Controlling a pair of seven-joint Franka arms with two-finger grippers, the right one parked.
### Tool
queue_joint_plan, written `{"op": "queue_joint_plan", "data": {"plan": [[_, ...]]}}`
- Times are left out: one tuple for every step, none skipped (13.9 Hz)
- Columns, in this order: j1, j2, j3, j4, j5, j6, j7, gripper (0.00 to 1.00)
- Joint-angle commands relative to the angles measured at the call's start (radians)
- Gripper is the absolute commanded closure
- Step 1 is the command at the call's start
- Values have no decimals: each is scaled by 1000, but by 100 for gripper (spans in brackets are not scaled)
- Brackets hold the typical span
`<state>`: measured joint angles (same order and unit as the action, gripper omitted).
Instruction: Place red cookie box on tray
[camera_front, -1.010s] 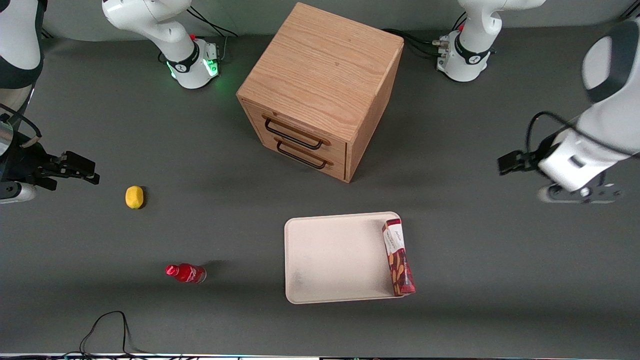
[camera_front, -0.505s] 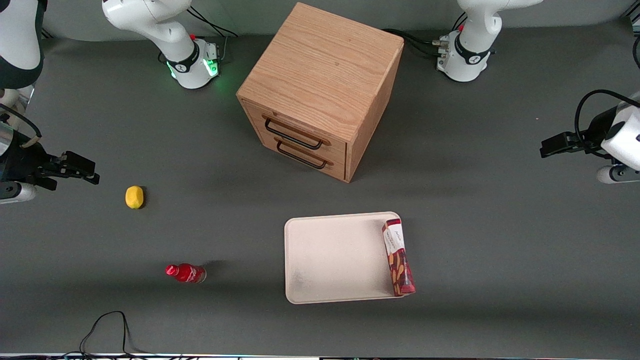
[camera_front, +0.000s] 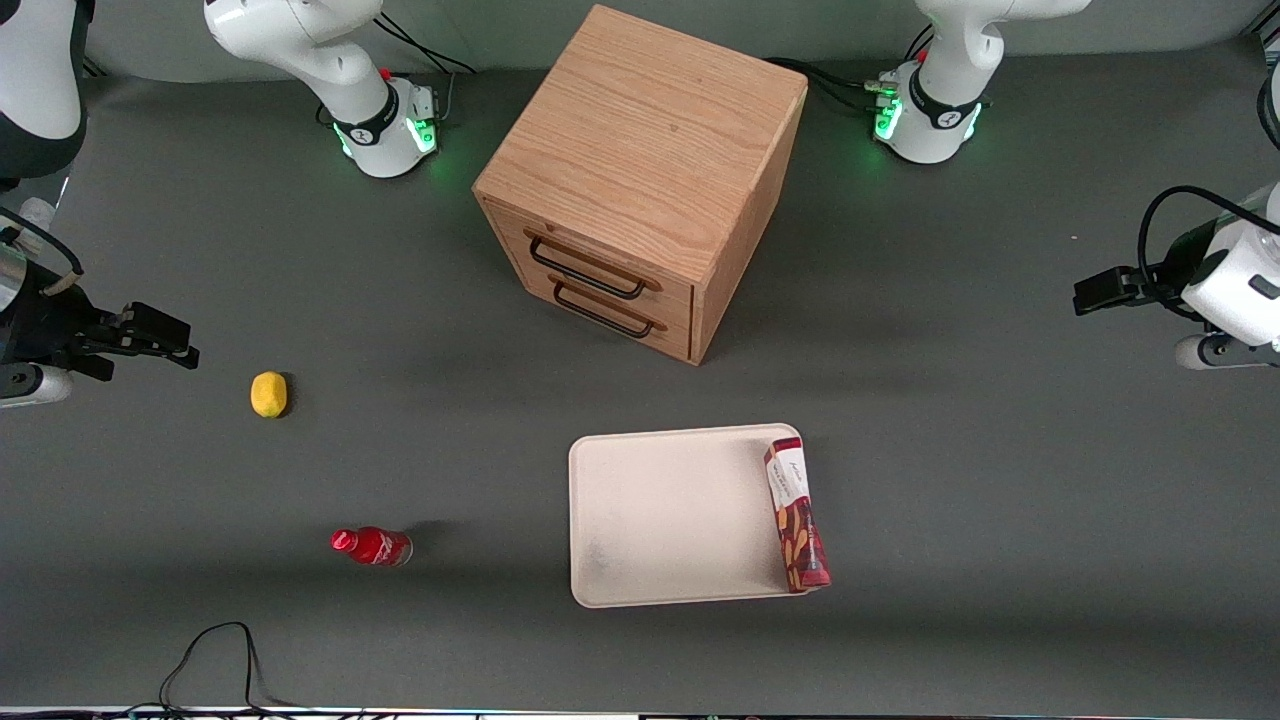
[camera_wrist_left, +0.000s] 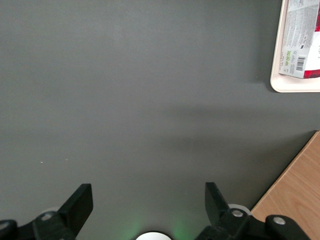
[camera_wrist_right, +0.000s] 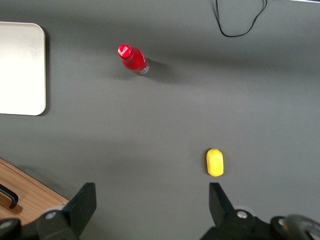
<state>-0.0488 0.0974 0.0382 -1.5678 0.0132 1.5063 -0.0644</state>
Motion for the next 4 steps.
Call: {"op": "queue_joint_plan", "data": {"plan": [[-11,-2,23,9,13,-11,47,0],[-10,-2,23,9,13,-14,48,0],[-10,-1,23,9,11,-14,46,0],[-11,-1,23,9,11,-12,44,0]]}}
